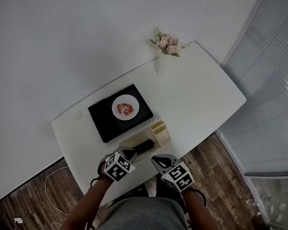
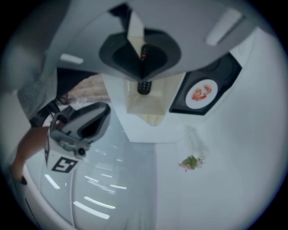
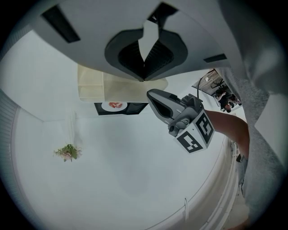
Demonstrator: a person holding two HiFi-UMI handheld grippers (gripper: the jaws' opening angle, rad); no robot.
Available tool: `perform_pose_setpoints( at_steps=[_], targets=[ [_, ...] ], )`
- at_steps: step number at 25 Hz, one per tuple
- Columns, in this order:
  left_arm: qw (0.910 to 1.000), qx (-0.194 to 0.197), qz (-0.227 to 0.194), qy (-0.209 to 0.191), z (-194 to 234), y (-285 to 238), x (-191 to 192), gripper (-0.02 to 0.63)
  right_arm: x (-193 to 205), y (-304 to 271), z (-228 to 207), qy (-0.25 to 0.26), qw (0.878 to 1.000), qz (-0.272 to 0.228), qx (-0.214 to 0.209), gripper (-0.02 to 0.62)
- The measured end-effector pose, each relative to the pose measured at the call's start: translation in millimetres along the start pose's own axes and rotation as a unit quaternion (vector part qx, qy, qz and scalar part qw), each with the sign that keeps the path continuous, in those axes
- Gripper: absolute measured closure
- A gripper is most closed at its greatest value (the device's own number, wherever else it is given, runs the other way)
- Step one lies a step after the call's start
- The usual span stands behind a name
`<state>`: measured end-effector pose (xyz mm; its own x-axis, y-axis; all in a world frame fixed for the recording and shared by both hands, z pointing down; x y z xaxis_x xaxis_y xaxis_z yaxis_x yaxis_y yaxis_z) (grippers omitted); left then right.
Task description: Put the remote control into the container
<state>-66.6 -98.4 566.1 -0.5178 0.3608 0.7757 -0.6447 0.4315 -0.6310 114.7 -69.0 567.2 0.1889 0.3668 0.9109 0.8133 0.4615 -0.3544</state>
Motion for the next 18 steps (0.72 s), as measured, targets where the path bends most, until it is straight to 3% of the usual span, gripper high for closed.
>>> perform_pose_setpoints(
  at_steps=[3, 8, 18],
  targets=[
    [0.9996, 0.003, -0.025, 0.015, -5.1, 12.9, 6.6, 0.607, 0.4, -0.9, 8.6, 0.005, 1.0, -0.001, 0.001, 0.58],
    [0.992, 0.02, -0.091, 0.085, -8.4, 37.4, 17.6, 0.607, 4.5, -2.0, 20.3, 0.007, 1.0, -0.003, 0.01, 0.58],
    [0.9766, 0.026, -0.165, 0.135, -10.9, 74.2, 40.9, 0.607, 4.5, -2.7, 43.4, 0.015, 1.0, -0.007, 0.013, 0.58]
  ],
)
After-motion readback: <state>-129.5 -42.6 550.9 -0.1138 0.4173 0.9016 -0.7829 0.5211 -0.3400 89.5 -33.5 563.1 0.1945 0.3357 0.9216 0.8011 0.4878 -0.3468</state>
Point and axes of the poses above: the fingertips, and each gripper's own axes: y backward along the fingers, z to its left, x out of its underside, the point moved 10 cm from there along y, backward along the fingers, and after that the axes turned 13 degrees about -z, right-handed, at the moved point
